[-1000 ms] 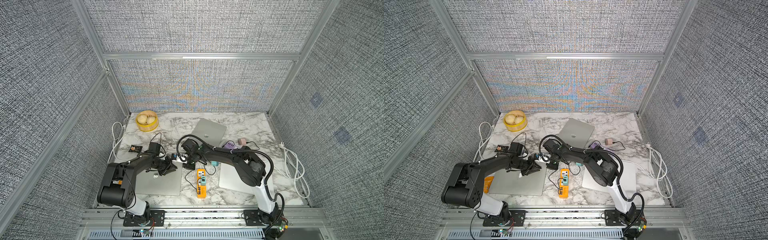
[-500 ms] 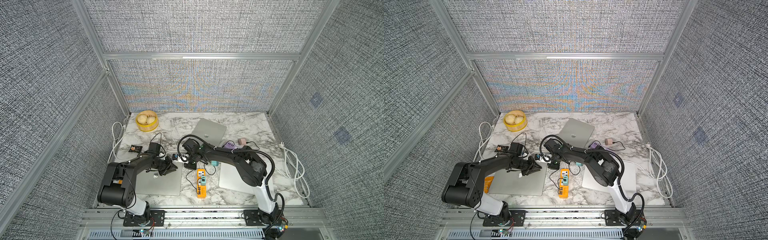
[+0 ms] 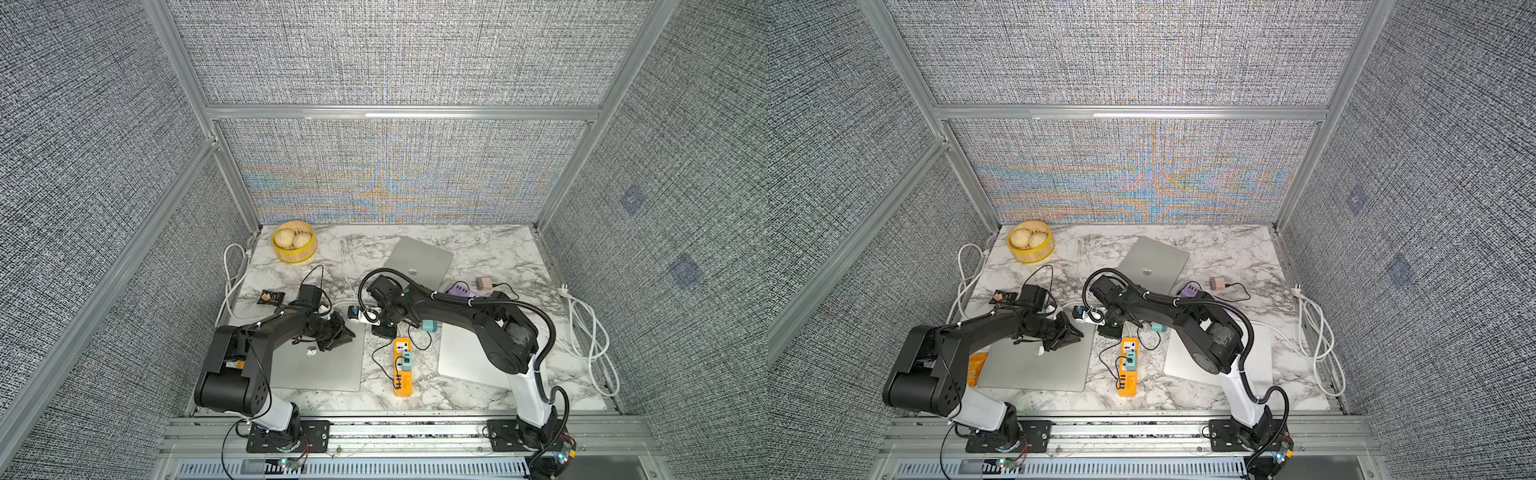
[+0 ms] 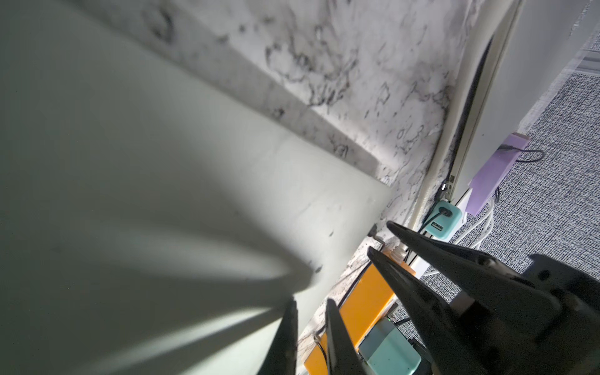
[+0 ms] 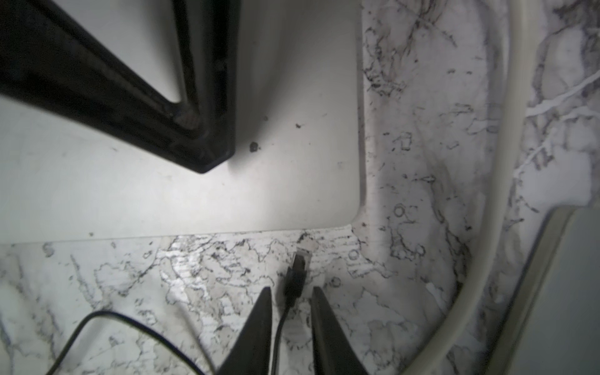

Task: Unplug the laptop charger
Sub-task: Remove the charging cable from the laptop, then remove the plug from the socket.

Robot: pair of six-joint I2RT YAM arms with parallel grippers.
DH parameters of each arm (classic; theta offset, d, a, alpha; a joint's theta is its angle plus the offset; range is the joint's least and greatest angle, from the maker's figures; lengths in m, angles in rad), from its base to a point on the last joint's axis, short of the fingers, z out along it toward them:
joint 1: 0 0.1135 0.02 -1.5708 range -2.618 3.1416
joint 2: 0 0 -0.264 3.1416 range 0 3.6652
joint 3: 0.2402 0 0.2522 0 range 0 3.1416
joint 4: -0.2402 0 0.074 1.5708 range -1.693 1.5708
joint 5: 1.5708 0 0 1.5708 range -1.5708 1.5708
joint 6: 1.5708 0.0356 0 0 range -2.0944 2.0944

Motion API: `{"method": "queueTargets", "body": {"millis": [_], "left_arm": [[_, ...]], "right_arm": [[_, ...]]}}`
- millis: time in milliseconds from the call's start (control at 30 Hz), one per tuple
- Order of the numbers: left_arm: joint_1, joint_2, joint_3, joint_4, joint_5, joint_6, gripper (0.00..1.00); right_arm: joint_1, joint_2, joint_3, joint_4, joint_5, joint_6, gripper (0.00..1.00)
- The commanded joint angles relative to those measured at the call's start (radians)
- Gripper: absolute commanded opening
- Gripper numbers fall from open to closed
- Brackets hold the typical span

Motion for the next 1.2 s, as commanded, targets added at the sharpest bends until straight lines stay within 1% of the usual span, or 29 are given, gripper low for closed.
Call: {"method": "queueTargets", "body": {"millis": [0,267,400,567,767,933,1033,1167], "left_arm": [[0.003,-0.008,0.001,-0.036,-0.066,0.0,0.18],[0.002,-0.036,0.001,-0.042,-0.063,-0.007,0.18],[0.003,-0.05,0.003,-0.042,-0.057,-0.012,0.18],[0.002,-0.072,0.006,-0.039,-0.049,-0.023,0.18],[0.0,-0.094,0.005,-0.033,-0.037,-0.034,0.18],[-0.003,-0.109,0.002,-0.033,-0.021,-0.039,0.18],[-0.01,-0.12,0.0,-0.033,-0.02,-0.044,0.18],[-0.03,-0.135,-0.008,-0.014,-0.017,-0.068,0.18]], "right_arm": [[0.002,-0.02,0.004,-0.012,-0.008,0.028,0.31],[-0.026,-0.118,-0.062,0.024,-0.049,0.064,0.32],[-0.046,-0.198,-0.127,0.032,-0.05,0.052,0.32],[-0.075,-0.315,-0.227,0.048,-0.054,0.068,0.33],[-0.112,-0.485,-0.39,0.082,-0.072,0.106,0.34],[-0.123,-0.639,-0.548,0.132,-0.101,0.17,0.34],[-0.122,-0.725,-0.652,0.178,-0.122,0.205,0.36],[-0.119,-0.804,-0.725,0.188,-0.15,0.207,0.39]]}}
